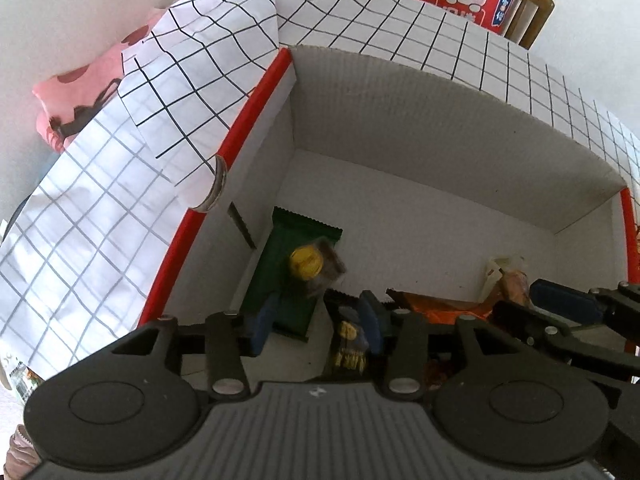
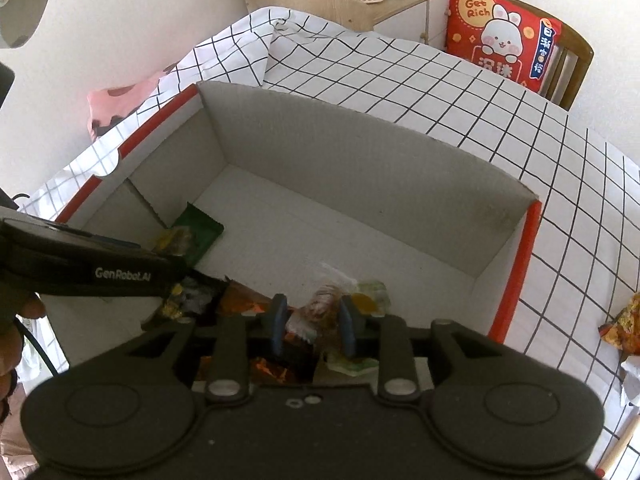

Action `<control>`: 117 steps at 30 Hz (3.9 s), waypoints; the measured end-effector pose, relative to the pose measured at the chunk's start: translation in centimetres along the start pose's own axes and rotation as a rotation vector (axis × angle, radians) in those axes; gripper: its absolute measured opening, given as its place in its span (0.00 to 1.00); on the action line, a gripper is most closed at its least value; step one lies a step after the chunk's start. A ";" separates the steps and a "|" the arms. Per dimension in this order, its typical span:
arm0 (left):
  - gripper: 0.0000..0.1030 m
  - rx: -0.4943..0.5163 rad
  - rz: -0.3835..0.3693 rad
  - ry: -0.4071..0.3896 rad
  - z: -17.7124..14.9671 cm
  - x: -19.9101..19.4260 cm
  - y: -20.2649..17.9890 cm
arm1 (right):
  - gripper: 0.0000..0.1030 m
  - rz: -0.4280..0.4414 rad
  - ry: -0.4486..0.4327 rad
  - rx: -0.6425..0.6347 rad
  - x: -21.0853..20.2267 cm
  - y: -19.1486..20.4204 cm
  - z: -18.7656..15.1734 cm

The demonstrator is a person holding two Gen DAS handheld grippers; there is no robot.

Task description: Organize snacks

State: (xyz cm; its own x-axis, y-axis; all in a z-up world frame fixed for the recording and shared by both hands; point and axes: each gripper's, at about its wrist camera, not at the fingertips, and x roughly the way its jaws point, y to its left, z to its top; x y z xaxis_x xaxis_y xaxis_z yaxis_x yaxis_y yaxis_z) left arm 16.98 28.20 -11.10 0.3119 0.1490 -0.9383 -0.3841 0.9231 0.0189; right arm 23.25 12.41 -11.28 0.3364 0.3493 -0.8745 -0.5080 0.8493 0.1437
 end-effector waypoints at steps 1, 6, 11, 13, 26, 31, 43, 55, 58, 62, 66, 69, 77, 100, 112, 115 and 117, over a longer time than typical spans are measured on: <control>0.46 0.001 -0.002 -0.007 -0.1 -0.3 0.1 | 0.32 0.004 -0.002 0.003 -0.2 0.0 -0.1; 0.49 0.001 -0.024 -0.046 -0.7 -1.8 0.2 | 0.39 0.029 -0.020 0.011 -1.3 0.0 -0.5; 0.53 0.006 -0.039 -0.107 -1.6 -4.0 0.1 | 0.49 0.054 -0.060 0.006 -3.5 -0.1 -1.1; 0.53 0.004 -0.042 -0.124 -2.0 -4.7 -0.1 | 0.50 0.064 -0.074 0.008 -4.4 -0.1 -1.3; 0.55 0.044 -0.094 -0.249 -4.9 -9.8 -2.2 | 0.68 0.111 -0.177 0.048 -10.4 -1.4 -3.5; 0.56 0.054 -0.122 -0.292 -6.1 -11.6 -3.7 | 0.73 0.111 -0.208 0.064 -12.8 -2.6 -5.0; 0.65 0.139 -0.210 -0.339 -9.4 -13.6 -9.8 | 0.86 0.058 -0.266 0.131 -17.4 -7.7 -10.0; 0.71 0.206 -0.315 -0.358 -11.4 -14.0 -17.5 | 0.96 -0.044 -0.312 0.208 -20.4 -14.5 -15.2; 0.72 0.218 -0.324 -0.348 -11.5 -13.6 -19.6 | 0.97 -0.064 -0.321 0.224 -20.7 -16.1 -16.4; 0.72 0.240 -0.327 -0.323 -11.6 -12.8 -22.4 | 0.97 -0.107 -0.321 0.237 -21.0 -18.3 -17.5; 0.72 0.266 -0.314 -0.300 -11.5 -11.6 -25.2 | 0.97 -0.140 -0.309 0.261 -20.8 -20.6 -18.3; 0.72 0.284 -0.317 -0.286 -11.1 -11.0 -27.0 | 0.97 -0.155 -0.300 0.271 -20.4 -22.2 -18.7; 0.72 0.387 -0.319 -0.248 -9.3 -8.4 -31.9 | 0.96 -0.147 -0.234 0.279 -17.9 -26.3 -18.8; 0.72 0.595 -0.260 -0.139 -5.4 0.2 -38.4 | 0.80 -0.110 -0.108 0.258 -9.0 -27.1 -15.0; 0.66 0.610 -0.253 -0.140 -5.2 0.9 -38.7 | 0.61 -0.177 -0.074 0.199 -6.8 -25.1 -14.7; 0.58 0.591 -0.250 -0.140 -5.1 0.6 -38.3 | 0.53 -0.210 -0.073 0.176 -6.7 -24.6 -14.8; 0.54 0.579 -0.254 -0.139 -5.1 0.4 -38.1 | 0.46 -0.232 -0.071 0.160 -6.8 -24.4 -15.0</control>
State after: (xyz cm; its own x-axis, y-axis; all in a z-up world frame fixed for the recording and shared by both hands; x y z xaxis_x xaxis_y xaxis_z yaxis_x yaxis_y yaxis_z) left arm 27.30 -8.68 -13.92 0.4560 -0.0901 -0.8854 0.2353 0.9717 0.0223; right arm 21.45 -16.60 -15.78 0.4867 0.1608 -0.8586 -0.2810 0.9595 0.0203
